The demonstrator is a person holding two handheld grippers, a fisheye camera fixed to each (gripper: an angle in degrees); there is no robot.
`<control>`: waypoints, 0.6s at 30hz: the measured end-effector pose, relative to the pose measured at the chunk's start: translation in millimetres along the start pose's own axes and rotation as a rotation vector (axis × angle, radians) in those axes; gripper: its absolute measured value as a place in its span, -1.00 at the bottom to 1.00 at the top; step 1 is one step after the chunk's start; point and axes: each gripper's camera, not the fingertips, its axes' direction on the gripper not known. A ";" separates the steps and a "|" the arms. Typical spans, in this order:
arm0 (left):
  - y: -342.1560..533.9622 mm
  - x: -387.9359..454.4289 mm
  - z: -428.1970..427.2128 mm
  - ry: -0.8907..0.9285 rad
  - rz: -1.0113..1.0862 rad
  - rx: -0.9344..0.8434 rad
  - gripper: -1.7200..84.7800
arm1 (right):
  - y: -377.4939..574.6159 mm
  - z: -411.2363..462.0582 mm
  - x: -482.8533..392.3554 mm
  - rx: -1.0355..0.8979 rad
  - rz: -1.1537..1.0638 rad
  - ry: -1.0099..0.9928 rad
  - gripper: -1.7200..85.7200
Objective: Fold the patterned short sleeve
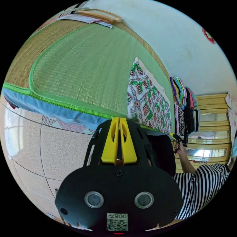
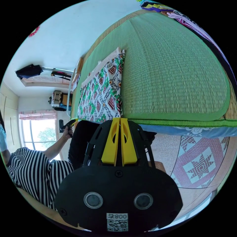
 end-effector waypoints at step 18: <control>89.1 159.2 312.3 0.176 0.778 -0.179 -0.80 | 15.4 -47.0 -85.3 0.063 -0.028 -0.083 -0.96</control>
